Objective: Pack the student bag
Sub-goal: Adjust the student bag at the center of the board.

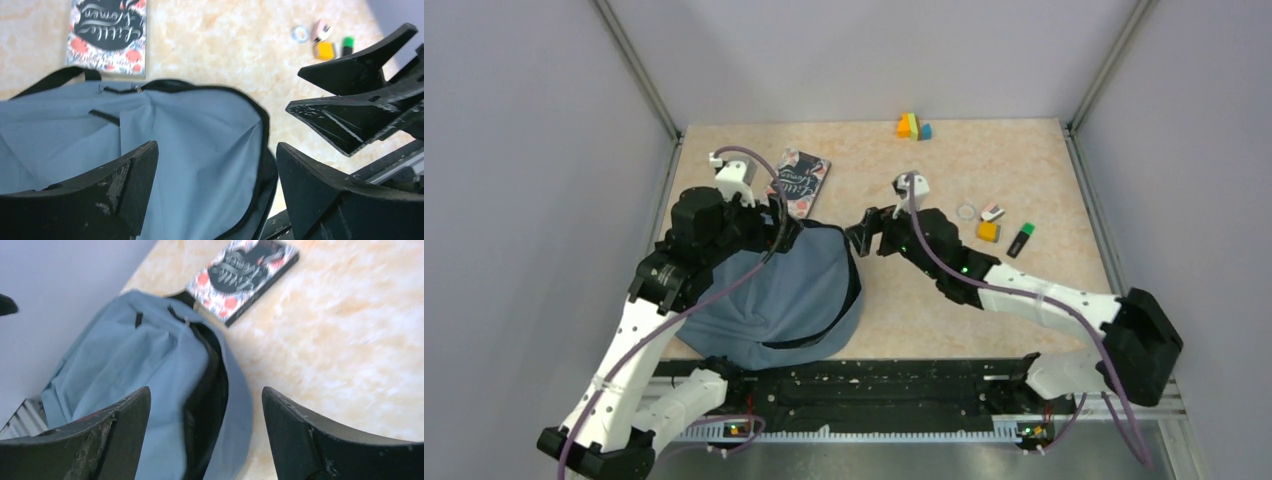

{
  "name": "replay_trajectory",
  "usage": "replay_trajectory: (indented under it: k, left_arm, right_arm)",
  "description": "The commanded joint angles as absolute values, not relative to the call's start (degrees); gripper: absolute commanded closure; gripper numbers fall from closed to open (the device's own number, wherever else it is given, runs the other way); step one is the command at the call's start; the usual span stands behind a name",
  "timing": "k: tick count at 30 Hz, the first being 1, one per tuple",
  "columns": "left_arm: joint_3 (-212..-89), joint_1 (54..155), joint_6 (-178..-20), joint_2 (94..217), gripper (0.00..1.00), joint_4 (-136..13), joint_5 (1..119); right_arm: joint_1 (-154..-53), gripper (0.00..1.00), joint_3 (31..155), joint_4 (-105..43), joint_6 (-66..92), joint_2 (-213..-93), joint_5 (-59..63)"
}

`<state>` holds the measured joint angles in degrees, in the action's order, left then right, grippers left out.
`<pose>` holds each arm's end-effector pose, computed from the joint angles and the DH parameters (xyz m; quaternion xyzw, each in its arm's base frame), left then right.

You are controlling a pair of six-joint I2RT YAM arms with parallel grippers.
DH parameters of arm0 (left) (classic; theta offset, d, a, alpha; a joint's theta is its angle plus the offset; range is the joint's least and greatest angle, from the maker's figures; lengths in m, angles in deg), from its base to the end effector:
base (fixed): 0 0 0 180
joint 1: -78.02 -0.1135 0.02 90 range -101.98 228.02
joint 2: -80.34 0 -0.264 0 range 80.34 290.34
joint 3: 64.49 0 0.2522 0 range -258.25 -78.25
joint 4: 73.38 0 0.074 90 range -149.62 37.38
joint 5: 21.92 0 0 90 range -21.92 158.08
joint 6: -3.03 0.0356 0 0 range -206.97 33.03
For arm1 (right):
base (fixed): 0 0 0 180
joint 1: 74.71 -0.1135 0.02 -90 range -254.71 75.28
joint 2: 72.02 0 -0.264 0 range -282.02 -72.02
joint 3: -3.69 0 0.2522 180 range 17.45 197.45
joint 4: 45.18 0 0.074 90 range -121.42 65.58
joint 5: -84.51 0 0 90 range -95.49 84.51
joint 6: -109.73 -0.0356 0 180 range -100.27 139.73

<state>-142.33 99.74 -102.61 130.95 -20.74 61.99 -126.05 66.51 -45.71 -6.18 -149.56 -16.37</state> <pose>0.1617 -0.0685 0.3860 0.0731 0.8414 -0.2134 0.4910 0.2005 0.2399 0.2805 -0.1161 0.7790 0.3233 0.5245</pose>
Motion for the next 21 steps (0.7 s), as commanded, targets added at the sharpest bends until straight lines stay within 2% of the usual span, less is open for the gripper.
replay_trajectory:
  k: [1, 7, 12, 21]
  left_arm:
    - [-146.69, 99.33, -104.97, 132.30, 0.08, -30.62, 59.60]
    - [-153.05, 94.09, -103.77, 148.57, 0.06, -32.47, 62.86]
    - [-157.03, 83.69, -106.53, 163.57, 0.07, -41.46, 52.45]
    - [-178.17, 79.18, -103.75, 192.94, 0.08, -37.89, 53.51]
  right_arm:
    - [-125.02, 0.18, 66.62, -42.87, 0.64, -141.86, -22.70]
    - [-122.28, 0.15, 66.78, -39.55, 2.57, -137.07, -22.51]
    - [-121.92, 0.15, 65.60, -38.76, 2.51, -134.89, -19.93]
    - [-121.61, 0.15, 62.90, -38.21, 0.27, -131.94, -16.10]
